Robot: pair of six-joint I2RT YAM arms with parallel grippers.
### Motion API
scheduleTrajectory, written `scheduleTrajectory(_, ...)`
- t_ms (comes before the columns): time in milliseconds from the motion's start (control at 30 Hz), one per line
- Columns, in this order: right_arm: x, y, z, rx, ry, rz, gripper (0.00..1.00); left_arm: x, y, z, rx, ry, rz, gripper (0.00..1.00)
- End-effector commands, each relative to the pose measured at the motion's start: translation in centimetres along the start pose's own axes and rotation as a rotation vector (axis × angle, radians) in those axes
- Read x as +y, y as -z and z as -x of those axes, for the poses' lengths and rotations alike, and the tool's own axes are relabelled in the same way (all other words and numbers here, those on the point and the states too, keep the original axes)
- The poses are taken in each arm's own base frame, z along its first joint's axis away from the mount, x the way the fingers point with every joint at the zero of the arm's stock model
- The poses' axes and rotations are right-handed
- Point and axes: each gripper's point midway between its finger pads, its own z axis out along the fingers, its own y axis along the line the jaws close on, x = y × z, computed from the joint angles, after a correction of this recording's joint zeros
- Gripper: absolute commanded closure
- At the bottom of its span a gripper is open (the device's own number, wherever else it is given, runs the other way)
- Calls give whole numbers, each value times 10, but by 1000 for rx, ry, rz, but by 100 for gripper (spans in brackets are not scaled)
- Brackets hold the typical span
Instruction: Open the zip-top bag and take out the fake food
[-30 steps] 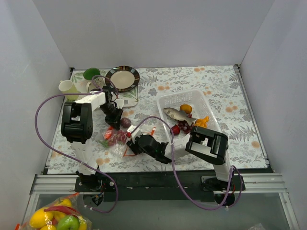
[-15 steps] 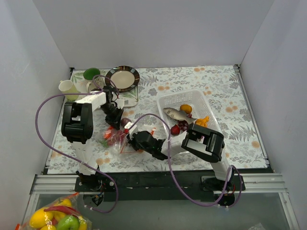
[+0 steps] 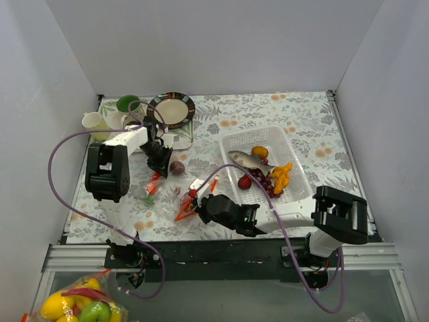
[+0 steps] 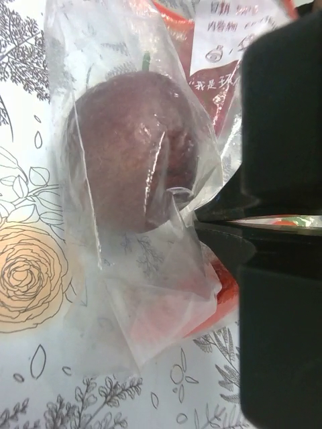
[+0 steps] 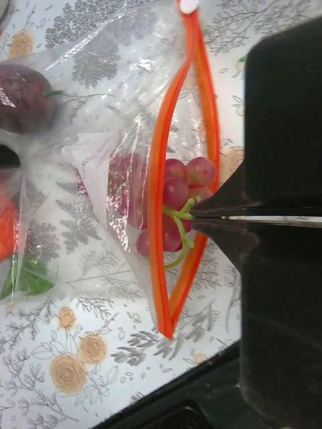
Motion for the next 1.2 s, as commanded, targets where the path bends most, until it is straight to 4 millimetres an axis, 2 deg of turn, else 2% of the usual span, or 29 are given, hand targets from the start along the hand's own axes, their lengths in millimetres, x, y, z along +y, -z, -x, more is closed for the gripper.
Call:
scheduleTrajectory(0,-13,35,-10,63,-29,-103,99,-1,33,18,-117,-47,53,100)
scheduleTrajectory(33,-17,42,-9,62,-42,-123,99,-1,33,17,-118,-57,55,100)
scheduleTrajectory(67,-25,54,5,22,-59,-156,99,-2,31,12,-106,-56,54,100)
scheduleTrajectory(100,-31,62,6,26,-60,-178,99,-3,33,11,-110,-58,51,100)
scheduleTrajectory(133,-40,69,16,-6,-66,-216,99,-4,32,8,-108,-61,46,100)
scheduleTrajectory(167,-46,82,36,-65,-84,-229,99,-5,29,3,-100,-59,41,100)
scheduleTrajectory(233,-58,98,60,-135,-85,-273,99,-7,29,1,-107,-61,33,100)
scheduleTrajectory(300,-67,119,99,-221,-87,-297,99,-9,27,-2,-106,-58,27,100)
scheduleTrajectory(333,-76,127,103,-217,-75,-339,99,-10,27,-2,-109,-58,23,100)
scheduleTrajectory(400,-89,145,132,-269,-63,-380,99,-12,27,-3,-113,-55,14,100)
scheduleTrajectory(500,-122,167,149,-311,-54,-518,99,-19,32,-1,-130,-53,-10,100)
scheduleTrajectory(600,-165,177,141,-288,-87,-673,99,-39,48,7,-164,-52,-85,100)
scheduleTrajectory(667,-190,180,128,-251,-96,-765,99,-51,65,16,-200,-62,-110,100)
scheduleTrajectory(833,-221,171,91,-137,-130,-857,99,-86,84,19,-216,-88,-173,100)
scheduleTrajectory(900,-225,167,77,-54,-121,-879,83,-93,92,19,-228,-96,-187,100)
scheduleTrajectory(933,-228,166,73,-34,-146,-892,57,-96,95,20,-233,-97,-200,100)
scheduleTrajectory(967,-228,164,75,-16,-152,-901,49,-99,99,20,-236,-99,-204,100)
scheduleTrajectory(1033,-230,169,69,33,-143,-930,40,-101,103,20,-239,-99,-213,100)
scheduleTrajectory(1167,-229,174,84,-28,-157,-906,21,-99,101,17,-234,-95,-198,100)
